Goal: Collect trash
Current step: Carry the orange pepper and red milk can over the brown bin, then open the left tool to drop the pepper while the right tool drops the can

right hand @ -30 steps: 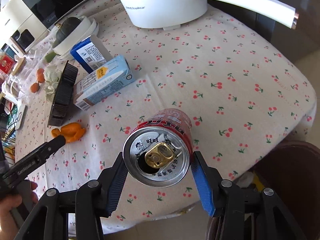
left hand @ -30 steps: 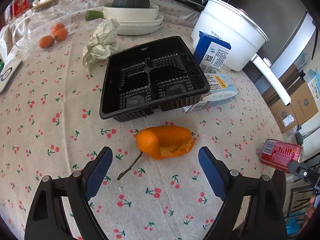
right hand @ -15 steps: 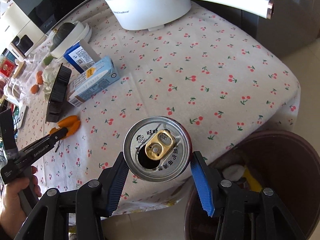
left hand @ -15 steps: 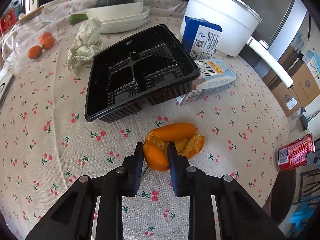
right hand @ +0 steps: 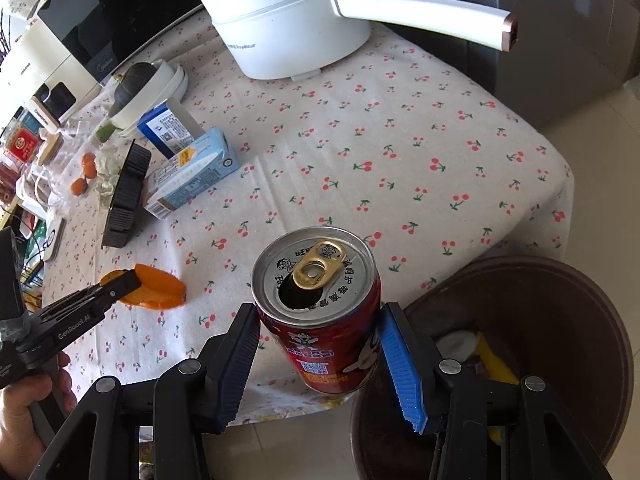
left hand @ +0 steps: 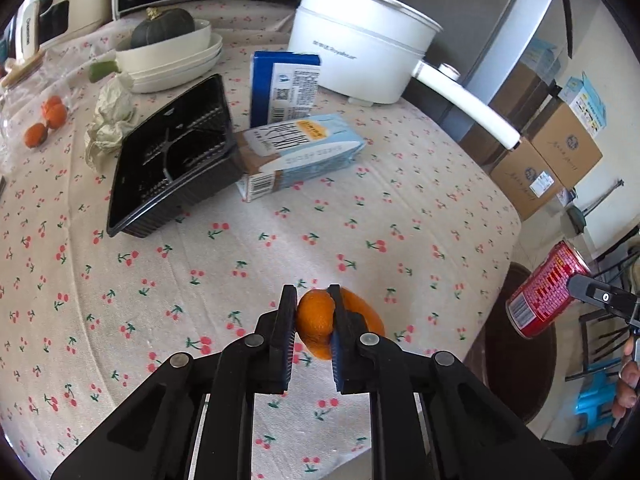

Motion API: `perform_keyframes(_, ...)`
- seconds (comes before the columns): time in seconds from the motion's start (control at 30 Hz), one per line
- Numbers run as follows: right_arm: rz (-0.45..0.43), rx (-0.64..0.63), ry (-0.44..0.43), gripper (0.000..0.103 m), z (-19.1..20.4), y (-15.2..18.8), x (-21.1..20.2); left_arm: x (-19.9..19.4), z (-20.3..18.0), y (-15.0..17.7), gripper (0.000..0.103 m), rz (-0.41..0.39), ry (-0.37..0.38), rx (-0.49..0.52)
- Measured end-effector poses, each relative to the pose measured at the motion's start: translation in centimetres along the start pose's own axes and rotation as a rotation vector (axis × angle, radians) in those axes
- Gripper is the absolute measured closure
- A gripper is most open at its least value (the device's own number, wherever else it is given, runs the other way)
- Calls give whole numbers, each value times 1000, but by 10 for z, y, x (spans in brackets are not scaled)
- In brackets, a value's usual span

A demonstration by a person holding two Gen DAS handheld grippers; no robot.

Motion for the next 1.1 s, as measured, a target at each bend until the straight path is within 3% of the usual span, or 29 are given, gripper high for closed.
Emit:
perform_keyframes(0.4, -3, 47, 58, 49, -58, 22, -18, 9, -100, 19, 89, 24, 137, 134)
perform_keyframes(0.73, 43, 79, 123, 49, -114, 54, -15, 46, -197, 58, 89, 104, 240, 307)
perform_keyframes(1.0, 67, 132, 167, 49, -155, 71, -17, 75, -224, 73, 87, 138, 212, 403)
perform_keyframes(1.1, 73, 145, 177, 49, -165, 75, -19, 80, -224, 77, 69, 150, 159, 449)
Point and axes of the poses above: each gripper's, at about its wrist camera, not at the fingertips, and x roughly the way its jaws point, z to its left, y to its underside, the point moved 8 cm from there along x, roughly the way its jaws point, and after that the axes turned 10 degrees about y, right-handed, at the moved point
